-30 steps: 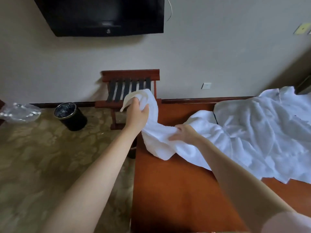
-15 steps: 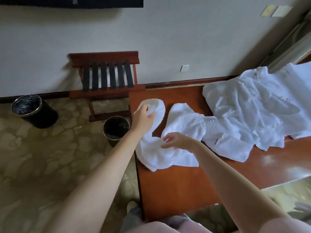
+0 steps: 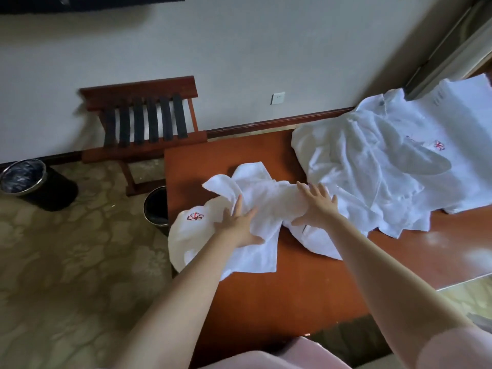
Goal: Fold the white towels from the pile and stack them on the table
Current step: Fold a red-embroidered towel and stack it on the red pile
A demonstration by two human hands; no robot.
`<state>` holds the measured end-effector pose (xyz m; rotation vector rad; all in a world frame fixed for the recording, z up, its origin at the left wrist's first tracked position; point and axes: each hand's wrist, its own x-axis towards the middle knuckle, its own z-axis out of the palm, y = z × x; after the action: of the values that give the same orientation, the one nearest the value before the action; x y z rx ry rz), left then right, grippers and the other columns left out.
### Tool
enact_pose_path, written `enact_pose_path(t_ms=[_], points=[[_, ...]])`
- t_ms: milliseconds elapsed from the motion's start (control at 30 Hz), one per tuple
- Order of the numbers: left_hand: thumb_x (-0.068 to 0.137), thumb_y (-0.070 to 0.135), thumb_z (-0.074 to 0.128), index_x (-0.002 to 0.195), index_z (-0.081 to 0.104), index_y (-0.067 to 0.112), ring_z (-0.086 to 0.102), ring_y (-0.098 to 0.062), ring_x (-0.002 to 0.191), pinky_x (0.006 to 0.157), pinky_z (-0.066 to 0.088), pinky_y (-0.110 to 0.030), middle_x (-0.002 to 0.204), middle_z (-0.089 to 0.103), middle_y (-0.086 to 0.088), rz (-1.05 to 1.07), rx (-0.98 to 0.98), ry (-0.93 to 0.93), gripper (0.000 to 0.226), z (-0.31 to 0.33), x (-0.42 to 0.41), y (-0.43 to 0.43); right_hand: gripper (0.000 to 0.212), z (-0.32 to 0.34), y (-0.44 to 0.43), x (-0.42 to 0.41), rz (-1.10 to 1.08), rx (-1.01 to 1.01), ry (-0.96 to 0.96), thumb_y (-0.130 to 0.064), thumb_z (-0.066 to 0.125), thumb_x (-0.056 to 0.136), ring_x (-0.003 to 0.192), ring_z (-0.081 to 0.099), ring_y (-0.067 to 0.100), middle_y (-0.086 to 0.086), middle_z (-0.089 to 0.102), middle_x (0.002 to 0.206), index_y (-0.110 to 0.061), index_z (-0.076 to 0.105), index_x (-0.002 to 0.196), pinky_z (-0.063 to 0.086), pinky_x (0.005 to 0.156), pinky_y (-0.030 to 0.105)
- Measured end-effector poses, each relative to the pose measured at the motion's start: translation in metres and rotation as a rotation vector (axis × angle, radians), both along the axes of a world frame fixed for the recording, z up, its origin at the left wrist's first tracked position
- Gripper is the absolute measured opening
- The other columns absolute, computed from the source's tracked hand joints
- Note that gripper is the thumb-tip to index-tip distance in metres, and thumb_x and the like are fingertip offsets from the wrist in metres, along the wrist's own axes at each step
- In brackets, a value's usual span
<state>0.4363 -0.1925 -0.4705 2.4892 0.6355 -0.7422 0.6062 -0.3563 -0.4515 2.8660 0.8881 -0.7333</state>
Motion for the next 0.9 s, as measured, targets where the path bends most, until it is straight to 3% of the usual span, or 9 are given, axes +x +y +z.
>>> enact_pose_path(t_ms=[100,200,300,433,633,700,767,833,900], points=[[0.077,0.067,0.058,0.146,0.012,0.049,-0.007,-0.042,0.143,0.108,0.027,-0.061,0.156,-0.026,0.007,-0.049,0.115,0.16,0.084,-0.017,0.003,-0.005,0.11,-0.016,-0.005,0.011,0.128,-0.126,0.056,-0.052,0.076,0.063,0.136,0.023,0.031,0.0,0.025,0.151,-0.037,0.008,0.149,0.037,0.097,0.049],[0.08,0.062,0.057,0.144,0.017,0.047,-0.005,-0.044,0.143,0.107,0.026,-0.063,0.157,-0.021,0.004,0.013,0.181,0.184,0.077,-0.028,0.0,-0.004,0.092,-0.031,-0.006,0.01,0.143,-0.124,-0.035,-0.05,0.072,0.066,0.118,0.041,0.034,0.002,0.044,0.13,-0.037,0.022,0.142,0.042,0.074,0.037],[0.078,0.062,0.057,0.143,0.018,0.041,0.006,-0.044,0.142,0.104,0.034,-0.059,0.156,-0.018,0.0,0.073,0.26,0.16,0.079,-0.033,-0.001,0.001,0.079,-0.034,-0.008,0.015,-0.035,0.074,0.049,-0.036,0.072,0.072,0.088,0.057,0.026,0.002,0.057,0.104,-0.028,0.029,0.137,0.037,0.058,0.03],[0.076,0.06,0.059,0.14,0.026,0.037,0.018,-0.043,0.138,0.1,0.04,-0.052,0.156,-0.01,0.001,0.117,0.291,0.151,0.075,-0.038,0.003,0.003,0.068,-0.016,-0.015,0.035,-0.383,0.421,0.233,-0.027,0.075,0.066,0.07,0.049,0.008,-0.01,0.05,0.084,-0.027,0.038,0.124,0.038,0.051,0.025],[0.084,0.058,0.051,0.143,0.03,0.027,0.022,-0.034,0.139,0.108,0.032,-0.045,0.154,0.016,-0.006,0.056,0.216,0.119,0.07,-0.031,0.037,-0.001,0.063,0.062,-0.005,0.072,-0.529,0.827,0.114,-0.022,0.076,0.066,0.069,0.051,0.002,-0.007,0.055,0.089,-0.024,0.044,0.121,0.04,0.046,0.018],[0.085,0.059,0.048,0.139,0.04,0.022,0.038,-0.028,0.132,0.103,0.038,-0.037,0.147,0.036,-0.005,-0.027,0.244,0.056,0.066,-0.023,0.049,0.003,0.063,0.093,-0.005,0.088,-0.512,0.85,-0.031,-0.019,0.073,0.068,0.064,0.047,0.002,-0.014,0.049,0.079,-0.021,0.044,0.124,0.035,0.042,0.016],[0.087,0.059,0.046,0.14,0.043,0.018,0.044,-0.024,0.129,0.102,0.039,-0.034,0.143,0.045,-0.004,-0.008,0.199,0.038,0.067,-0.018,0.058,0.007,0.056,0.118,-0.008,0.104,-0.5,0.816,-0.225,-0.018,0.066,0.071,0.066,0.049,0.012,-0.012,0.047,0.078,-0.02,0.043,0.122,0.031,0.047,0.026],[0.089,0.056,0.047,0.143,0.039,0.016,0.041,-0.024,0.132,0.105,0.038,-0.034,0.146,0.042,-0.004,0.03,0.14,0.064,0.068,-0.013,0.063,0.007,0.051,0.13,-0.012,0.121,-0.527,0.764,-0.411,-0.017,0.061,0.073,0.088,0.053,0.025,-0.001,0.054,0.096,-0.017,0.042,0.12,0.031,0.057,0.032],[0.089,0.054,0.046,0.143,0.039,0.015,0.044,-0.023,0.129,0.101,0.04,-0.032,0.144,0.044,-0.004,0.052,0.119,0.075,0.067,-0.01,0.066,0.006,0.06,0.123,-0.018,0.132,-0.589,0.668,-0.526,-0.016,0.06,0.078,0.115,0.043,0.034,0.01,0.045,0.129,-0.017,0.036,0.133,0.04,0.078,0.04]])
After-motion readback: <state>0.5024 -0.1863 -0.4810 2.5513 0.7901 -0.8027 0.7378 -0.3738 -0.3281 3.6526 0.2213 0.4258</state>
